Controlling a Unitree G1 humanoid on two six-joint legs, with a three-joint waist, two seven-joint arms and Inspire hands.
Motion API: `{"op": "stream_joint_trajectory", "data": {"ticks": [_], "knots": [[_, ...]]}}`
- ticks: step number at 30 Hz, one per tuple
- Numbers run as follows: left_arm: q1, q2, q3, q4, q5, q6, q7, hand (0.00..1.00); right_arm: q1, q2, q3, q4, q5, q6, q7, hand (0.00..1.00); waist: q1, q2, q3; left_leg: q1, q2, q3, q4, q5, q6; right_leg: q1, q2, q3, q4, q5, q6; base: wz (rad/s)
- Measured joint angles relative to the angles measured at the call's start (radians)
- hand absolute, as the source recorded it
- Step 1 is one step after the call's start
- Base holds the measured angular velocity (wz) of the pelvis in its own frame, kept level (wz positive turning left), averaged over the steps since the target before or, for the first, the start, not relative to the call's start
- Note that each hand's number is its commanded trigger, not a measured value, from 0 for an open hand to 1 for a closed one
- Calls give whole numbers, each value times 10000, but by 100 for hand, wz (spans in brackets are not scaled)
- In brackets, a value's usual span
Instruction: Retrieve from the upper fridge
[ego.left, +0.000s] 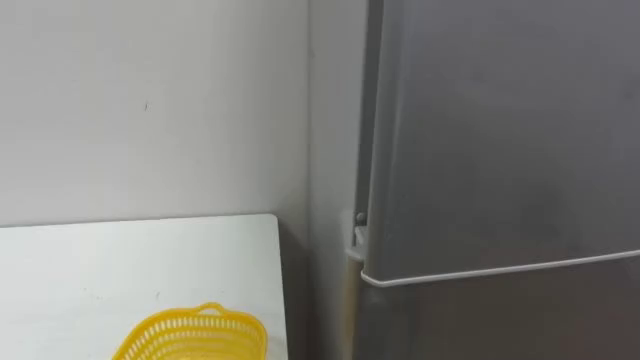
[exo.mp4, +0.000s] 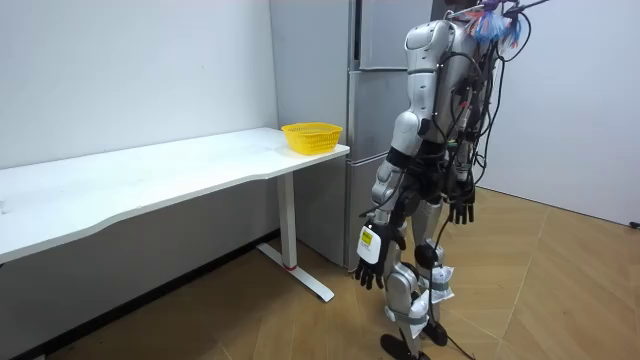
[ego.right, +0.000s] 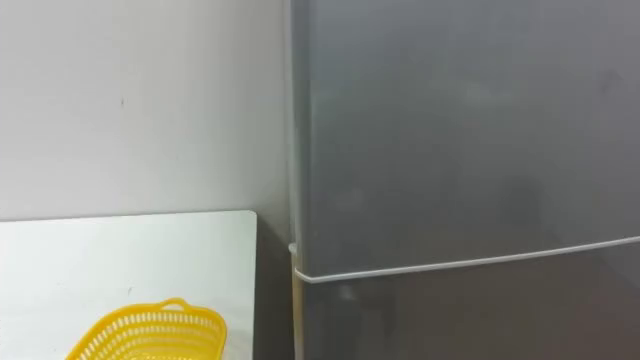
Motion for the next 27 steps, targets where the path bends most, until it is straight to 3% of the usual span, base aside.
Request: {"op": "stream_joint_trajectory", "data": {"ticks": [14, 22, 27], "knots": [[161, -35, 186, -52, -235, -166, 386, 0, 71, 0, 25, -12, -97, -171, -604, 0, -7, 18, -3, 45, -9, -9, 6, 0, 0, 98, -10, -77, -54, 0, 0, 1], [157, -39, 244, -22, -916, -384, 904, 0, 82, 1, 23, -25, -72, -314, -616, 0, -25, 35, -21, 11, -13, -12, 6, 0, 0, 104, -12, -109, -102, 1, 2, 0], [232, -71, 635, -27, -2115, -381, 1396, 0, 145, 1, 19, -27, -66, -309, -694, 0, -1, 77, -49, 25, -36, -114, 3, 0, 0, 125, -8, -123, -115, 7, 0, 0]]}}
